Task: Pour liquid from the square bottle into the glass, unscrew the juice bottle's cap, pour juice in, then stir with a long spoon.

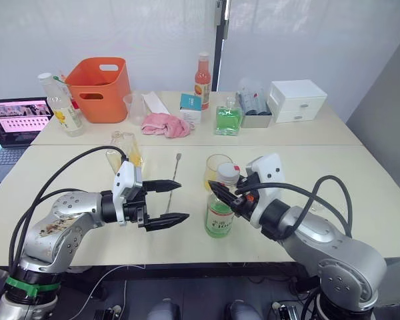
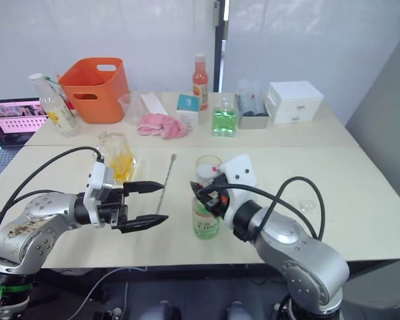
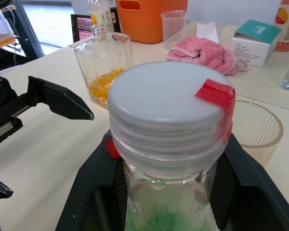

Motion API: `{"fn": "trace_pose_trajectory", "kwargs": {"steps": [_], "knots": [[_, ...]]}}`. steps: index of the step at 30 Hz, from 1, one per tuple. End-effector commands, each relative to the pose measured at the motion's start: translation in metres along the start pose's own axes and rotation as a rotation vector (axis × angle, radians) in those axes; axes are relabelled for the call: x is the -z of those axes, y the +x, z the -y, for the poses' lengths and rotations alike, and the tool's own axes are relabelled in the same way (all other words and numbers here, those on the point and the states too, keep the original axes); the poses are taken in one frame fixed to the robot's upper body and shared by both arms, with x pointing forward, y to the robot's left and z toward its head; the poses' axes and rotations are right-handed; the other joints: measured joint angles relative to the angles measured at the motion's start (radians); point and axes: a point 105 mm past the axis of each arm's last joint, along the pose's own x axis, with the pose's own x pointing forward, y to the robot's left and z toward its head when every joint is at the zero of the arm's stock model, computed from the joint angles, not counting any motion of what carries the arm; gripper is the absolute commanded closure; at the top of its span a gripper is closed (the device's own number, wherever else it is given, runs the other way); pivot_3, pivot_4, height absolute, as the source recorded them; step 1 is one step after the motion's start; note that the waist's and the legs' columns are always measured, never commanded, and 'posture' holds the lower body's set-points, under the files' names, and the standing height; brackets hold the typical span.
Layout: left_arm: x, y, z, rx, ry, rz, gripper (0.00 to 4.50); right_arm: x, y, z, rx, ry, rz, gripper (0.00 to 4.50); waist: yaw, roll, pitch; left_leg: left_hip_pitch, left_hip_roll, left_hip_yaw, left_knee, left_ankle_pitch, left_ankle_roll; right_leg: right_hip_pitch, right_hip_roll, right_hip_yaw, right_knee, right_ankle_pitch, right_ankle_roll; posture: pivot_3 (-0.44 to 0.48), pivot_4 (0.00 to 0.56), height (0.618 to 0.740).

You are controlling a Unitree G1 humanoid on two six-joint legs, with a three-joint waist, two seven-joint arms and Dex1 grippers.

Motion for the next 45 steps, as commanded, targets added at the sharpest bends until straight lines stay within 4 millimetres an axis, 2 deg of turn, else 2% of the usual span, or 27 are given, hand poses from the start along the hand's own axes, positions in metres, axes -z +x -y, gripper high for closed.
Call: {"fn": "trace_pose_trajectory", "kwargs": {"steps": [1, 3, 5, 6, 9, 10, 11, 13, 18, 25, 29, 35, 39, 43, 45], "knots": [[-0.007, 0.000, 0.000, 0.011, 0.044, 0.015, 0.00, 0.001, -0.003, 0.000, 0.024, -0.010, 0.005, 2.92, 0.000, 0.000, 0.000, 0.000, 0.000, 0.000, 0.000, 0.000, 0.000, 0.000, 0.000, 0.000, 0.000, 0.000, 0.000, 0.000, 0.150, 0.715], [-0.007, 0.000, -0.001, 0.012, 0.042, 0.014, 0.00, 0.001, -0.004, -0.001, 0.016, -0.005, 0.009, 2.92, 0.000, 0.000, 0.000, 0.000, 0.000, 0.000, 0.000, 0.000, 0.000, 0.000, 0.000, 0.000, 0.000, 0.000, 0.000, 0.000, 0.150, 0.715], [-0.006, 0.000, -0.001, 0.011, 0.042, 0.013, 0.00, 0.003, -0.004, -0.002, 0.006, 0.002, 0.005, 1.88, -0.001, 0.000, 0.000, 0.000, 0.000, 0.000, 0.000, 0.000, 0.000, 0.001, 0.000, 0.000, 0.000, 0.000, 0.000, 0.000, 0.150, 0.715], [-0.006, 0.000, 0.000, 0.012, 0.042, 0.013, 0.00, 0.004, -0.004, -0.003, -0.005, 0.007, 0.006, 1.51, -0.001, 0.000, 0.000, 0.000, 0.000, 0.000, 0.000, 0.000, 0.000, 0.001, 0.000, 0.000, 0.000, 0.000, 0.000, 0.000, 0.150, 0.715], [-0.006, -0.001, 0.000, 0.011, 0.042, 0.012, 0.00, 0.002, -0.006, 0.000, -0.023, 0.011, 0.016, 0.45, -0.004, 0.000, 0.000, 0.000, 0.000, 0.000, 0.000, 0.000, 0.000, 0.000, 0.000, 0.000, 0.000, 0.000, 0.000, 0.000, 0.150, 0.715], [-0.007, -0.002, 0.000, 0.009, 0.041, 0.012, 0.00, -0.001, -0.007, 0.004, -0.030, 0.004, 0.028, 0.17, -0.005, 0.000, 0.000, 0.000, 0.000, 0.000, 0.000, 0.000, 0.000, 0.000, 0.000, 0.000, 0.000, 0.000, 0.000, 0.000, 0.150, 0.715], [-0.007, -0.003, 0.000, 0.006, 0.042, 0.011, 0.00, -0.003, -0.009, 0.010, -0.050, -0.011, 0.032, 0.08, -0.005, 0.000, 0.000, 0.000, 0.000, 0.000, 0.000, 0.000, 0.000, 0.000, 0.000, 0.000, 0.000, 0.000, 0.000, 0.000, 0.150, 0.715], [-0.007, -0.003, 0.000, 0.003, 0.043, 0.010, 0.00, -0.006, -0.013, 0.018, -0.077, -0.031, 0.036, 0.08, -0.004, 0.000, 0.000, 0.000, 0.000, -0.001, 0.000, 0.000, 0.000, 0.001, 0.000, 0.000, -0.001, 0.000, 0.000, 0.000, 0.150, 0.715], [-0.010, -0.005, -0.002, -0.008, 0.046, 0.013, 0.00, -0.011, -0.025, 0.014, -0.419, -0.030, 0.050, 0.08, -0.007, 0.000, 0.000, 0.000, 0.001, -0.001, 0.000, 0.000, 0.000, 0.001, 0.001, 0.000, -0.002, 0.000, 0.000, 0.000, 0.150, 0.715], [-0.013, -0.008, -0.002, -0.026, 0.057, 0.012, 0.00, -0.002, -0.026, 0.033, -0.759, -0.029, -0.031, 0.08, -0.014, -0.001, 0.000, 0.000, 0.001, -0.001, 0.000, 0.000, 0.000, 0.002, 0.001, 0.000, -0.003, 0.000, 0.001, 0.000, 0.150, 0.715], [-0.014, -0.010, -0.002, -0.042, 0.058, 0.010, 0.00, 0.001, -0.004, 0.046, -0.803, -0.088, -0.036, 0.08, -0.015, -0.001, 0.000, 0.000, 0.001, 0.000, -0.001, 0.000, 0.000, 0.001, 0.002, 0.000, -0.003, 0.000, 0.000, 0.000, 0.150, 0.715], [-0.015, -0.010, -0.001, -0.051, 0.057, 0.011, 0.00, -0.002, 0.013, 0.046, -0.907, -0.111, -0.020, 0.08, -0.012, -0.001, 0.000, 0.000, 0.001, 0.000, 0.000, 0.000, 0.001, 0.001, 0.001, 0.000, -0.003, 0.000, 0.001, 0.000, 0.150, 0.715], [-0.016, -0.011, -0.001, -0.053, 0.060, 0.008, 0.00, -0.005, 0.011, 0.044, -0.965, -0.099, -0.012, 1.20, -0.005, -0.001, 0.000, 0.000, 0.000, 0.000, 0.000, 0.000, 0.001, 0.001, 0.000, 0.000, -0.002, 0.000, 0.001, 0.000, 0.150, 0.715], [-0.016, -0.011, -0.001, -0.055, 0.060, 0.006, 0.00, -0.012, 0.005, 0.041, -0.992, -0.078, 0.013, 2.64, -0.005, 0.000, 0.000, 0.000, 0.000, 0.000, 0.000, 0.000, 0.001, 0.001, 0.000, 0.000, -0.001, 0.001, 0.001, 0.000, 0.150, 0.715], [-0.015, -0.011, 0.000, -0.054, 0.059, 0.005, 0.00, -0.016, 0.002, 0.039, -0.997, -0.067, 0.032, 3.16, -0.005, 0.000, 0.000, 0.000, 0.001, 0.000, 0.000, 0.000, 0.001, 0.000, 0.001, 0.000, -0.001, 0.001, 0.001, 0.000, 0.150, 0.715]]}}
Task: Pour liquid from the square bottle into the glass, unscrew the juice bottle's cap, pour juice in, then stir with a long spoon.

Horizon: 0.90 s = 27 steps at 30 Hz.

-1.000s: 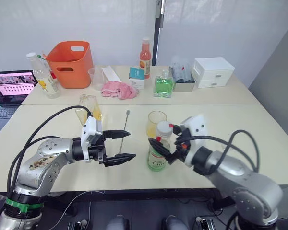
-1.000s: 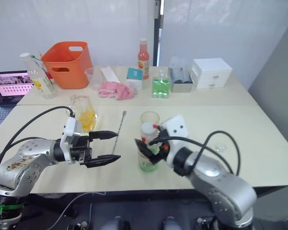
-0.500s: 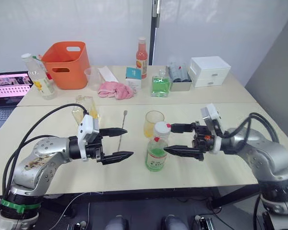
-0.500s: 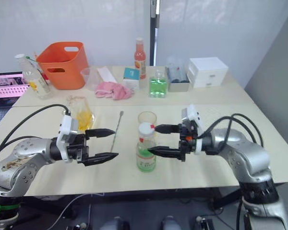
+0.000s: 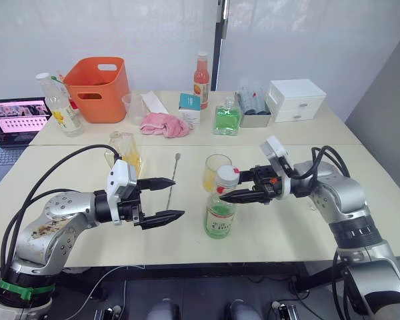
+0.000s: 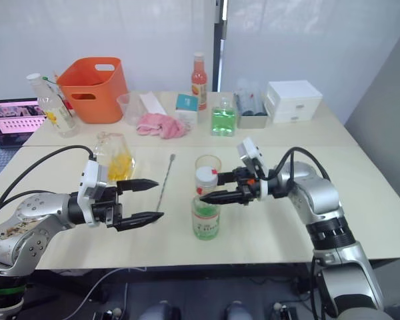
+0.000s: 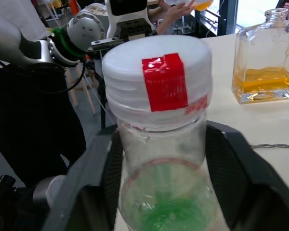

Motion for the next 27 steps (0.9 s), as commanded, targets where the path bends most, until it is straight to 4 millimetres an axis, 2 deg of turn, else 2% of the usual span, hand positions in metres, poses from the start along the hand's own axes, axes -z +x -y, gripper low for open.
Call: {"fn": "trace_pose_trajectory", "kwargs": {"steps": [1, 6, 10, 15, 19, 23, 27], "knots": [[-0.012, -0.002, 0.003, 0.003, 0.045, 0.018, 0.00, -0.022, -0.004, -0.010, -0.016, -0.050, 0.069, 3.24, 0.000, 0.000, 0.000, 0.000, 0.000, 0.000, 0.000, 0.000, 0.000, 0.000, 0.000, 0.000, 0.000, 0.000, 0.000, 0.000, 0.150, 0.715], [-0.011, 0.000, 0.003, 0.009, 0.046, 0.019, 0.00, -0.030, -0.002, -0.024, 0.067, -0.085, 0.102, 3.25, 0.003, 0.000, 0.000, 0.000, 0.000, 0.000, 0.000, 0.000, 0.000, 0.000, 0.000, 0.000, 0.000, 0.000, 0.000, 0.000, 0.150, 0.715], [-0.011, 0.001, 0.001, 0.016, 0.051, 0.019, 0.00, -0.037, 0.005, -0.026, 0.321, -0.134, 0.132, 3.25, 0.005, 0.000, 0.000, 0.000, 0.000, 0.000, 0.000, 0.000, 0.000, 0.000, 0.000, 0.000, 0.001, 0.000, 0.000, 0.000, 0.150, 0.715], [-0.010, 0.004, -0.001, 0.025, 0.055, 0.022, 0.00, -0.031, 0.006, -0.027, 0.645, -0.117, 0.123, 3.25, 0.006, 0.000, 0.000, 0.000, 0.000, 0.000, 0.000, 0.000, 0.000, 0.000, 0.000, 0.000, 0.001, 0.000, 0.000, 0.000, 0.150, 0.715], [-0.010, 0.003, -0.001, 0.029, 0.054, 0.021, 0.00, -0.034, 0.007, -0.029, 0.728, -0.096, 0.143, 3.25, 0.006, 0.000, 0.000, 0.000, 0.000, 0.000, 0.000, 0.000, 0.000, -0.001, 0.000, 0.000, 0.001, 0.000, 0.000, 0.000, 0.150, 0.715], [-0.008, 0.006, -0.002, 0.052, 0.044, 0.019, 0.00, -0.019, 0.016, -0.038, 0.872, -0.059, 0.117, 3.26, 0.006, 0.000, 0.000, 0.000, 0.000, 0.000, 0.000, 0.000, 0.000, -0.001, 0.000, 0.000, 0.001, -0.001, -0.001, 0.000, 0.150, 0.715], [-0.009, 0.007, -0.002, 0.067, 0.048, 0.020, 0.00, -0.008, 0.016, -0.042, 0.931, -0.037, 0.089, 3.26, 0.005, 0.000, 0.000, -0.001, -0.001, 0.000, 0.000, 0.000, 0.000, -0.001, 0.000, 0.000, 0.000, 0.000, 0.000, 0.000, 0.150, 0.715]]}}
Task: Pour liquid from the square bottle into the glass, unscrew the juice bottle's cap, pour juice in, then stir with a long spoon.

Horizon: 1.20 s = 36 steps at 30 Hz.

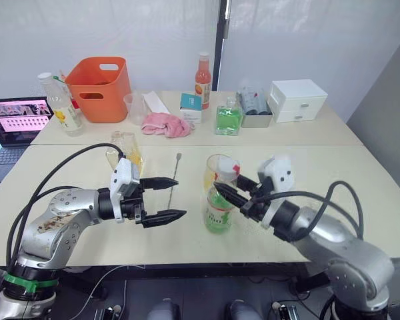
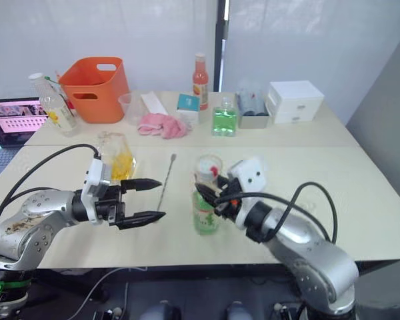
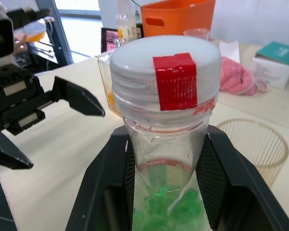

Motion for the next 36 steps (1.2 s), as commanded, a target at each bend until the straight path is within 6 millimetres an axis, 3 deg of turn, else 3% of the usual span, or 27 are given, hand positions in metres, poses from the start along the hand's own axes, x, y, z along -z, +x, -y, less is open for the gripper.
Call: {"fn": "trace_pose_trajectory", "kwargs": {"steps": [1, 15, 17, 23, 28, 36], "knots": [[-0.010, 0.001, 0.000, 0.022, 0.056, 0.015, 0.00, -0.008, -0.006, -0.003, 0.053, -0.045, 0.038, 3.26, 0.000, 0.000, 0.000, 0.000, 0.000, 0.000, 0.000, 0.000, 0.000, 0.000, 0.000, 0.000, 0.000, 0.000, 0.000, 0.000, 0.150, 0.715], [-0.011, 0.003, 0.000, 0.035, 0.062, 0.012, 0.00, 0.021, -0.003, -0.008, 0.057, -0.006, 0.027, 3.26, -0.009, 0.000, 0.000, 0.002, 0.001, 0.000, 0.000, 0.000, 0.000, 0.002, 0.001, 0.000, 0.000, 0.000, 0.000, 0.000, 0.150, 0.715], [-0.011, 0.002, 0.000, 0.036, 0.062, 0.012, 0.00, 0.021, -0.004, -0.008, 0.048, -0.003, 0.034, 2.22, -0.012, 0.000, 0.000, 0.002, 0.001, 0.000, 0.000, 0.000, 0.000, 0.002, 0.001, 0.000, 0.000, 0.000, 0.000, 0.000, 0.150, 0.715], [-0.013, 0.002, 0.000, 0.036, 0.063, 0.016, 0.00, 0.006, -0.010, -0.008, -0.015, -0.013, 0.090, 0.12, -0.014, 0.000, 0.000, 0.002, 0.001, -0.001, 0.000, 0.000, 0.000, 0.001, 0.001, 0.000, 0.000, 0.000, 0.000, 0.000, 0.150, 0.715], [-0.016, 0.004, 0.000, 0.041, 0.066, 0.023, 0.00, -0.001, -0.018, -0.004, -0.082, -0.027, 0.087, 0.05, -0.011, 0.000, 0.000, 0.001, 0.000, -0.001, 0.000, 0.000, 0.000, 0.001, 0.001, 0.000, 0.000, 0.000, 0.000, 0.000, 0.150, 0.715], [-0.029, 0.026, 0.005, 0.035, -0.016, 0.037, 0.00, -0.019, -0.032, 0.012, -0.340, -0.042, 0.034, 0.05, -0.010, -0.001, 0.000, 0.001, 0.000, -0.002, 0.000, 0.000, 0.000, 0.002, 0.001, 0.000, -0.001, 0.000, 0.001, 0.000, 0.150, 0.715]]}}
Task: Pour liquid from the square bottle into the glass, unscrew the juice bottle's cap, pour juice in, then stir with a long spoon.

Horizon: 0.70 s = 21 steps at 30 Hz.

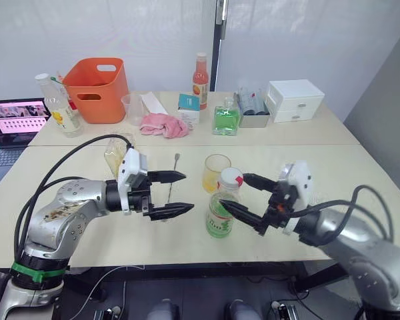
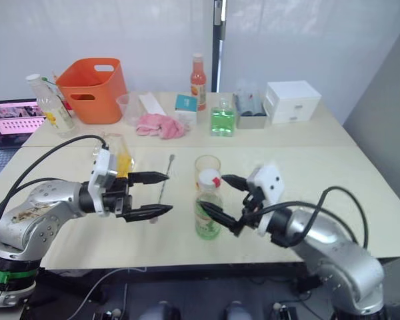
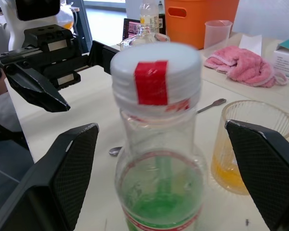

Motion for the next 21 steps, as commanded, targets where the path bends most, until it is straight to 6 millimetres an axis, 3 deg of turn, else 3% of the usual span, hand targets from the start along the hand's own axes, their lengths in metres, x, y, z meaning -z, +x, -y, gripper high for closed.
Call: {"fn": "trace_pose_trajectory", "kwargs": {"steps": [1, 5, 11, 21], "knots": [[-0.014, 0.012, 0.007, 0.011, -0.011, 0.021, 0.00, -0.017, -0.008, 0.002, -0.122, -0.007, 0.017, 0.05, -0.001, 0.000, 0.000, 0.000, 0.000, 0.000, 0.000, 0.000, 0.000, 0.000, 0.000, 0.000, 0.000, 0.000, 0.000, 0.000, 0.150, 0.715], [-0.026, 0.027, 0.014, 0.067, -0.052, 0.035, 0.00, -0.030, -0.020, 0.015, -0.235, 0.013, 0.000, 0.05, 0.002, -0.001, 0.000, 0.000, 0.000, -0.001, 0.001, 0.000, 0.000, 0.000, 0.000, 0.000, 0.000, 0.000, 0.000, 0.000, 0.150, 0.715], [-0.029, 0.043, 0.019, 0.108, -0.084, -0.001, 0.00, -0.039, -0.026, 0.030, -0.262, 0.026, -0.001, 0.05, 0.004, -0.001, 0.001, -0.001, -0.001, -0.001, 0.000, 0.000, 0.000, 0.000, 0.000, 0.000, -0.001, 0.000, 0.001, 0.000, 0.150, 0.715], [-0.029, 0.065, 0.011, 0.135, -0.043, -0.004, 0.00, -0.040, -0.022, 0.026, -0.290, 0.000, -0.005, 0.05, 0.013, -0.001, 0.000, -0.001, -0.001, 0.000, 0.001, 0.000, 0.000, 0.000, 0.000, 0.001, -0.001, 0.000, 0.001, 0.000, 0.150, 0.715]]}}
